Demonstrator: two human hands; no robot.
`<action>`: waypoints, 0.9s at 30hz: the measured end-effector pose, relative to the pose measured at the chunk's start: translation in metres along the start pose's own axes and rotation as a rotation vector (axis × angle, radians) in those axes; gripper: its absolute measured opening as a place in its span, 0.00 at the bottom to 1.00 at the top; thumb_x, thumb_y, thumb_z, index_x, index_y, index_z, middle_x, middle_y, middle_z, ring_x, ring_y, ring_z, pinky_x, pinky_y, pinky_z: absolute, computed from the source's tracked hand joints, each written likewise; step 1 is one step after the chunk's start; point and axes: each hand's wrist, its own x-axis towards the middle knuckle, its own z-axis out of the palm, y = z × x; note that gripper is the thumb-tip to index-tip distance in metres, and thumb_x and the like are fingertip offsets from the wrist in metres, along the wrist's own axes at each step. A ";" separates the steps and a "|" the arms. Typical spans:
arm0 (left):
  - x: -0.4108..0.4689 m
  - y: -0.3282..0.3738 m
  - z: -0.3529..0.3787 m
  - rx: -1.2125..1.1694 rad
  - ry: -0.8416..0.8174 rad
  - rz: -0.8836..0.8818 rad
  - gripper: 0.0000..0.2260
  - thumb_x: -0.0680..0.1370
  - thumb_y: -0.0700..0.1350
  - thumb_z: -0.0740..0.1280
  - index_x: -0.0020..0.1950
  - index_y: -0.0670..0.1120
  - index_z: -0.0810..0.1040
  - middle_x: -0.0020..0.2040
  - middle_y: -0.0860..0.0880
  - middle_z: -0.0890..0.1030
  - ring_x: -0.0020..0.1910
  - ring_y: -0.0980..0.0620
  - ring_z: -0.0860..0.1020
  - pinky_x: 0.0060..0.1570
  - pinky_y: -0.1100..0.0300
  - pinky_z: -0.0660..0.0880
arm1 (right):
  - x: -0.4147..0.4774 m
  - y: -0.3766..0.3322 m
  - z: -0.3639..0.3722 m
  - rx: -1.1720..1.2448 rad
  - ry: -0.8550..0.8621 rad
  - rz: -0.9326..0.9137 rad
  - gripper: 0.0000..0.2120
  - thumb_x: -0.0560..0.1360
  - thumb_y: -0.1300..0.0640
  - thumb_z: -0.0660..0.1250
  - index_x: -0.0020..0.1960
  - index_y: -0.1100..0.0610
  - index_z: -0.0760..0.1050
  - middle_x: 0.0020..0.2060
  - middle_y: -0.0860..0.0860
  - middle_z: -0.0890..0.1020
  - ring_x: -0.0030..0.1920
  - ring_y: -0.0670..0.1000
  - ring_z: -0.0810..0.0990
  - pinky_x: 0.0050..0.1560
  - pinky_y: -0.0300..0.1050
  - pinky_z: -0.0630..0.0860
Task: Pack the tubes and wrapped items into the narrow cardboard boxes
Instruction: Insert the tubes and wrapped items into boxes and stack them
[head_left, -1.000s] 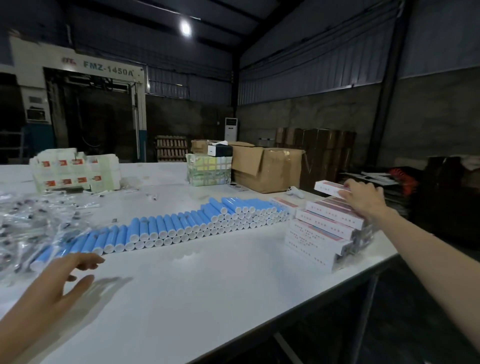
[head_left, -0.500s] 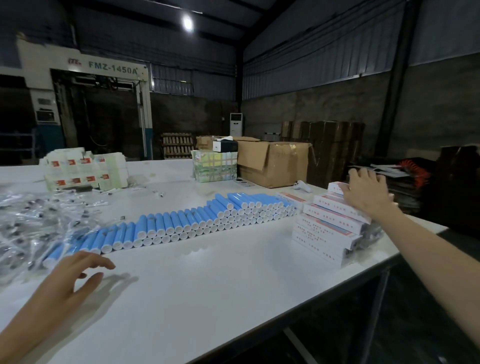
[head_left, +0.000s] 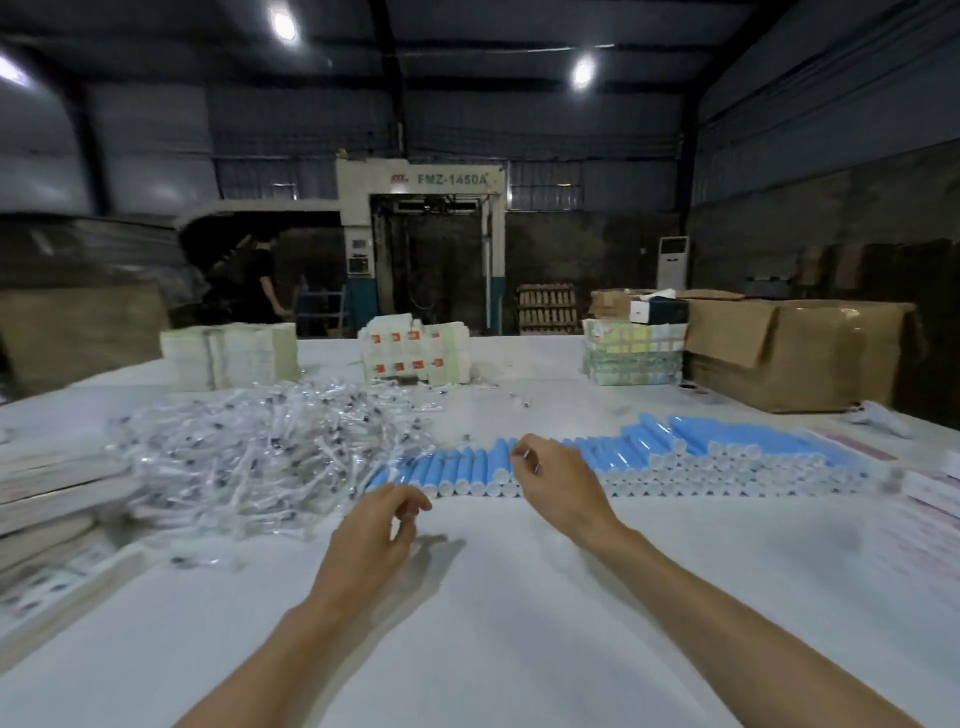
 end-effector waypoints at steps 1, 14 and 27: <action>0.000 -0.001 -0.001 0.015 0.016 -0.024 0.15 0.81 0.36 0.68 0.54 0.58 0.81 0.52 0.59 0.82 0.53 0.58 0.79 0.54 0.52 0.78 | 0.000 -0.009 0.025 0.087 -0.034 0.009 0.06 0.82 0.52 0.63 0.48 0.49 0.77 0.38 0.45 0.81 0.41 0.50 0.79 0.45 0.51 0.76; 0.010 -0.009 -0.046 0.268 -0.001 -0.120 0.10 0.84 0.42 0.66 0.64 0.51 0.80 0.56 0.54 0.82 0.59 0.51 0.78 0.57 0.49 0.77 | -0.005 -0.002 0.117 0.459 -0.094 0.074 0.10 0.82 0.56 0.64 0.43 0.49 0.78 0.33 0.52 0.80 0.33 0.50 0.76 0.38 0.49 0.72; -0.084 -0.092 -0.193 1.160 -0.104 -0.729 0.26 0.86 0.59 0.60 0.76 0.43 0.71 0.76 0.42 0.70 0.76 0.40 0.68 0.72 0.48 0.68 | -0.005 -0.005 0.117 0.574 -0.130 0.058 0.11 0.82 0.58 0.65 0.44 0.48 0.81 0.33 0.49 0.81 0.37 0.51 0.80 0.41 0.50 0.76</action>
